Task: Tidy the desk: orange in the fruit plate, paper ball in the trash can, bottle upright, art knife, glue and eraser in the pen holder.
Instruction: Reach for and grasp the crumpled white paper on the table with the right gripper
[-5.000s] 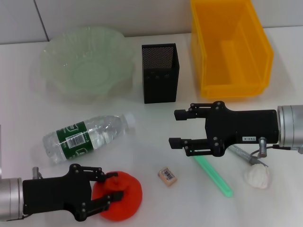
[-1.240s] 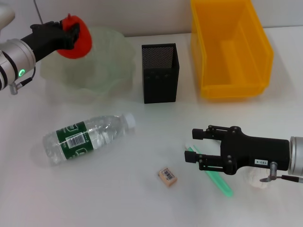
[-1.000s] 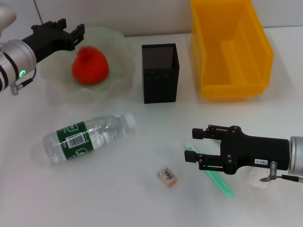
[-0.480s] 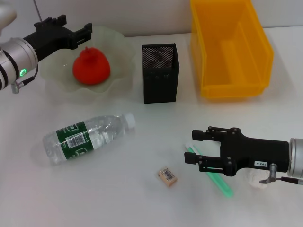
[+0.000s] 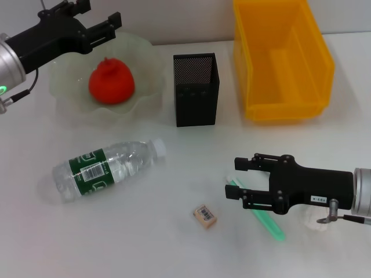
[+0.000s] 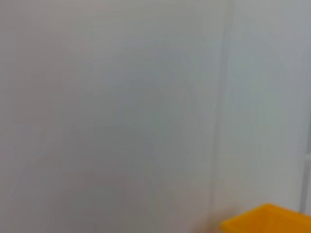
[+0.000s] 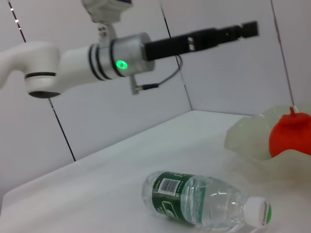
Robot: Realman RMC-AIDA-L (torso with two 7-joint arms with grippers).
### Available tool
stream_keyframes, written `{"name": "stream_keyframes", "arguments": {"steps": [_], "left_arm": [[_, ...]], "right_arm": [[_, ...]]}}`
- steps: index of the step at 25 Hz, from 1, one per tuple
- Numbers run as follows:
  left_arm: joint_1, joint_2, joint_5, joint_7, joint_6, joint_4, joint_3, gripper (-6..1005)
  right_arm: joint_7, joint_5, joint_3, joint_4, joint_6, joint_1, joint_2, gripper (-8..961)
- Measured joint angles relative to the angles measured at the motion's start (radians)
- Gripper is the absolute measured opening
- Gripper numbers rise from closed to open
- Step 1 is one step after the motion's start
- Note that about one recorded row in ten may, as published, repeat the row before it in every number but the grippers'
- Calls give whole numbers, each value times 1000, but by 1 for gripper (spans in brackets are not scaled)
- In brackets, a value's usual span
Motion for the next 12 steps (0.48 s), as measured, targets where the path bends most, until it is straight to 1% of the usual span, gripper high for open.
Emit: {"name": "stream_keyframes", "arguments": {"steps": [2,4,5,6,7,10,11,12], "left_arm": [[62,8,1,-69,47,92,48,786],[91,14,1,-101,78,138,68,786],[113,19,1,-117,110,164,75,786],[139,25,1,-127,176,193,79,786],[139,25,1,-127,176,193,79,786],[183,36,2,-128,303,229,79,786],[201,43,18,-127,366,238,75,786],[201,43,18,-127,366,238,75,786]], "right_arm": [[-1,-2,0,0,3,2,0,710],[-1,-3,0,0,5,4,-1,710],[-1,-3,0,-2,5,5,-1,710],[-1,-4,1,-8,6,5,-2,710],[-1,-4,1,-8,6,5,-2,710],[0,-5,1,-18,5,4,-4,710],[4,-5,2,-28,3,3,-5,709],[4,-5,2,-28,3,3,-5,709]]}}
